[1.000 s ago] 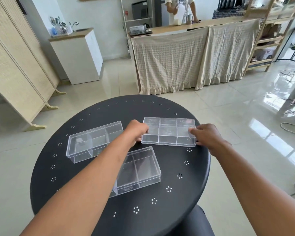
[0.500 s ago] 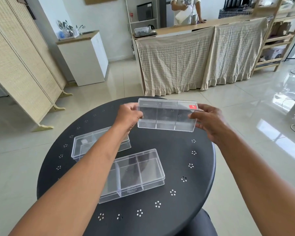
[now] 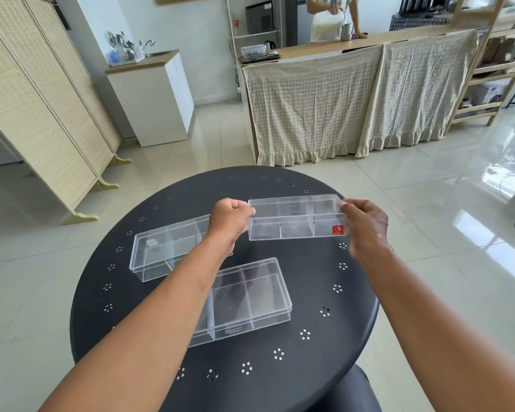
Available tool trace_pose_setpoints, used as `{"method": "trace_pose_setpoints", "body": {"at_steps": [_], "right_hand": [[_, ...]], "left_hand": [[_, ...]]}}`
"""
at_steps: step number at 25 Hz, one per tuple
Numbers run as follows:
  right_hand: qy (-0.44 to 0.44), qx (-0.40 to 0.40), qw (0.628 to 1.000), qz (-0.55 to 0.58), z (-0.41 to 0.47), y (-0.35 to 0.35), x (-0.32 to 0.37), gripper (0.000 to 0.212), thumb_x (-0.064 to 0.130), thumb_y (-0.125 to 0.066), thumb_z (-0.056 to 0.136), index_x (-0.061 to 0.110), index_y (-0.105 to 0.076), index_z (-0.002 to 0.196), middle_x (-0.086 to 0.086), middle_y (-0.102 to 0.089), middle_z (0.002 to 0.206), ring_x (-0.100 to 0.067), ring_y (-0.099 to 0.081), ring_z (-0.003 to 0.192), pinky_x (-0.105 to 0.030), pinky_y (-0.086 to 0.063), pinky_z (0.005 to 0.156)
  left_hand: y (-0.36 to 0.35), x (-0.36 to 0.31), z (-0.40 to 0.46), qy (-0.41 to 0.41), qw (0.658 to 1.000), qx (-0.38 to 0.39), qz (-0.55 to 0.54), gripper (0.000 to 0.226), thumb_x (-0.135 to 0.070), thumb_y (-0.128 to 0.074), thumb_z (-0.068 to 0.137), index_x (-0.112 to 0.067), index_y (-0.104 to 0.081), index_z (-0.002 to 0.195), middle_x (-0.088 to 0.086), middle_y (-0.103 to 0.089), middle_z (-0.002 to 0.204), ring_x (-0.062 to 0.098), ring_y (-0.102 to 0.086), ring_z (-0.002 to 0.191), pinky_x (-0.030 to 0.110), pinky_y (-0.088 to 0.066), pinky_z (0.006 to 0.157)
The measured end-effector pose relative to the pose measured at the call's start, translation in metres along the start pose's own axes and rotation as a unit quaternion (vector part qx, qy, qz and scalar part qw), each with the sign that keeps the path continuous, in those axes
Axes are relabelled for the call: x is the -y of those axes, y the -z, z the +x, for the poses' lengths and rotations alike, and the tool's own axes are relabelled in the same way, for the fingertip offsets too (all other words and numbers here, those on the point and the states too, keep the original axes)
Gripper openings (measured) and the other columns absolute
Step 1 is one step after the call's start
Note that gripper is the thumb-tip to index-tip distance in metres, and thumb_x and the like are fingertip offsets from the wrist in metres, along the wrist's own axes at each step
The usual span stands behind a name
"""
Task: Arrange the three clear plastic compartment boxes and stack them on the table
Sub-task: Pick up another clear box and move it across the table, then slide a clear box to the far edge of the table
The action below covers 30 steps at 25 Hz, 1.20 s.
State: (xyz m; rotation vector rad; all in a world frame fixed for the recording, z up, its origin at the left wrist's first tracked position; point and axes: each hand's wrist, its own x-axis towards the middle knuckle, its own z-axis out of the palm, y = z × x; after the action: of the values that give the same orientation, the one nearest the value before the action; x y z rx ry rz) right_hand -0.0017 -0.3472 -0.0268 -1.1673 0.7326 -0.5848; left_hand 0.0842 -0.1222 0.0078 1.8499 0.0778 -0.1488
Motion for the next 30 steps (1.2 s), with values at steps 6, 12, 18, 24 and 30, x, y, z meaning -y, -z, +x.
{"method": "trace_pose_setpoints", "body": {"at_steps": [6, 12, 18, 24, 30], "right_hand": [[0.006, 0.000, 0.998, -0.067, 0.002, 0.010, -0.020, 0.019, 0.000, -0.067, 0.089, 0.018, -0.071, 0.094, -0.005, -0.073, 0.093, -0.020, -0.066, 0.078, -0.019, -0.050, 0.045], [0.082, -0.026, 0.975, -0.205, -0.014, 0.010, -0.008, 0.018, 0.020, -0.069, 0.091, 0.021, -0.074, 0.108, 0.001, -0.077, 0.101, -0.019, -0.073, 0.097, -0.023, -0.056, 0.077], [0.201, 0.053, 0.953, -0.222, -0.062, -0.034, 0.032, 0.024, 0.027, -0.070, 0.091, 0.020, -0.076, 0.114, 0.003, -0.079, 0.105, -0.014, -0.073, 0.101, -0.036, -0.056, 0.101], [0.149, 0.226, 0.932, -0.241, -0.103, -0.111, 0.016, 0.026, 0.026, -0.076, 0.085, 0.018, -0.077, 0.110, 0.003, -0.081, 0.095, -0.021, -0.078, 0.094, -0.043, -0.062, 0.094], [0.151, 0.259, 0.863, -0.406, -0.118, -0.170, -0.025, 0.030, 0.021, -0.063, 0.092, -0.009, -0.064, 0.097, -0.017, -0.060, 0.074, -0.025, -0.052, 0.073, -0.038, -0.051, 0.069]], "left_hand": [[-0.003, 0.021, -0.002, 0.002, 0.995, 0.003, 0.097, 0.024, 0.002, -0.071, 0.080, -0.021, -0.066, 0.075, 0.004, -0.071, 0.084, 0.023, -0.062, 0.074, 0.031, -0.053, 0.068], [0.008, 0.015, -0.013, -0.052, 0.988, 0.002, 0.149, 0.016, -0.007, -0.065, 0.076, -0.022, -0.063, 0.081, 0.006, -0.061, 0.078, 0.023, -0.053, 0.068, 0.031, -0.046, 0.064], [0.085, 0.006, -0.026, -0.120, 0.984, -0.077, 0.111, 0.025, -0.012, -0.067, 0.088, -0.007, -0.078, 0.110, 0.007, -0.079, 0.096, 0.029, -0.077, 0.097, 0.044, -0.062, 0.094], [0.192, 0.028, -0.031, -0.075, 0.981, -0.175, 0.045, 0.015, -0.012, -0.066, 0.085, -0.019, -0.078, 0.089, 0.004, -0.079, 0.081, 0.022, -0.079, 0.081, 0.046, -0.066, 0.086], [0.226, 0.082, -0.018, -0.003, 0.975, -0.199, 0.099, 0.014, -0.023, -0.058, 0.074, -0.030, -0.068, 0.066, 0.005, -0.081, 0.083, 0.022, -0.063, 0.067, 0.043, -0.065, 0.079]]}}
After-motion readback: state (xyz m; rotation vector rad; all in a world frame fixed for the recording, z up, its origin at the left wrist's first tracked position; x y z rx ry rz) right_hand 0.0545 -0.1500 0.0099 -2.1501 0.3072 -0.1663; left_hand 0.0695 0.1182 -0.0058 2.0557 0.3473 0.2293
